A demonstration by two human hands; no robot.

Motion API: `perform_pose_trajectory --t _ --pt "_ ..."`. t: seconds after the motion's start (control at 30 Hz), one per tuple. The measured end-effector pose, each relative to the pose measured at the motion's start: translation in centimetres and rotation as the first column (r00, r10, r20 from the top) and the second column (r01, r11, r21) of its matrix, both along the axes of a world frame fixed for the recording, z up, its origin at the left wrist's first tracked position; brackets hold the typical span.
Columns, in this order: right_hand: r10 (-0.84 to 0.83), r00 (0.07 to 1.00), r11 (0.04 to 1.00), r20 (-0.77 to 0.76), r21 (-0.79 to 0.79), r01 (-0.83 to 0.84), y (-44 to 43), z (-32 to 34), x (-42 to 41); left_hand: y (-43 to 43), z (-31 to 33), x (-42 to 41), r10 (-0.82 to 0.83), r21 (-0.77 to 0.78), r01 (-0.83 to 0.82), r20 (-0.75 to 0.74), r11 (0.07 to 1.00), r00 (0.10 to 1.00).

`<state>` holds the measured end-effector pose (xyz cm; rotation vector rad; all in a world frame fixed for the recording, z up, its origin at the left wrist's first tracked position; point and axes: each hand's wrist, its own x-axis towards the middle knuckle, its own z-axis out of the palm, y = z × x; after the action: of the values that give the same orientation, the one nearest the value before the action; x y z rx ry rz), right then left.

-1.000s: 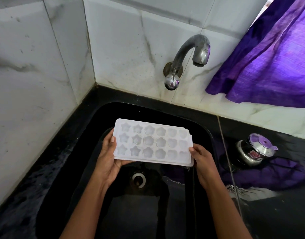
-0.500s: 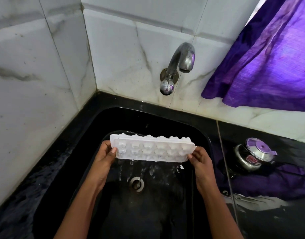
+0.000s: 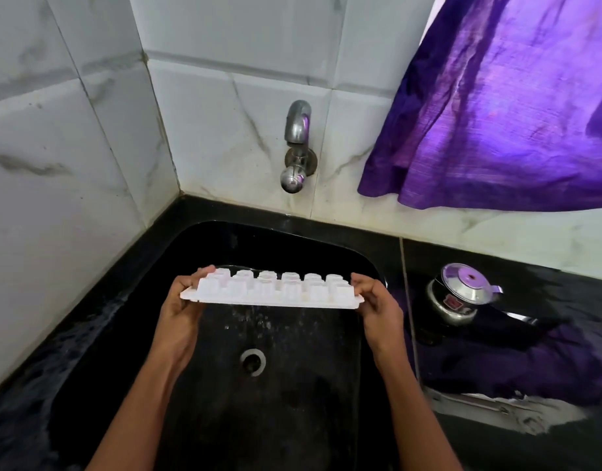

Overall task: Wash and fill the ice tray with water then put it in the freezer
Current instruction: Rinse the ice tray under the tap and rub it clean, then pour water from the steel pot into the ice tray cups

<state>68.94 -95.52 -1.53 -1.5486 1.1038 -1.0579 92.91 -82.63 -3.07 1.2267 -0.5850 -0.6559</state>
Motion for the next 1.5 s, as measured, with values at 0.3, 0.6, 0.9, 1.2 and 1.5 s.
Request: perform_pose_trajectory --t 0.3,0.6,0.9,1.2,1.5 --pt "-0.004 0.999 0.989 0.035 0.146 -0.001 1.6 -0.9 -3.3 1.6 0.5 -4.1 0.119 0.123 -0.129 0.086 0.984 0.989" --pt "-0.028 0.976 0.924 -0.215 0.367 0.107 -0.1 -0.8 -12.6 0.2 -0.7 -12.3 -0.045 0.206 0.043 0.004 0.978 0.999" --pt "-0.134 0.907 0.878 -0.4 0.376 0.296 -2.2 -1.3 -23.1 -3.5 -2.9 -20.7 -0.241 0.321 0.254 -0.081 0.912 0.967" --pt "-0.238 0.844 0.854 -0.481 0.31 0.418 -2.6 -1.9 -27.3 -5.5 -3.0 -24.6 -0.331 0.375 0.348 -0.109 0.859 0.937" --pt "-0.289 0.813 0.839 -0.506 0.275 0.47 -2.7 -1.9 -28.5 -6.5 -3.3 -25.8 -0.397 0.394 0.401 -0.094 0.827 0.913"
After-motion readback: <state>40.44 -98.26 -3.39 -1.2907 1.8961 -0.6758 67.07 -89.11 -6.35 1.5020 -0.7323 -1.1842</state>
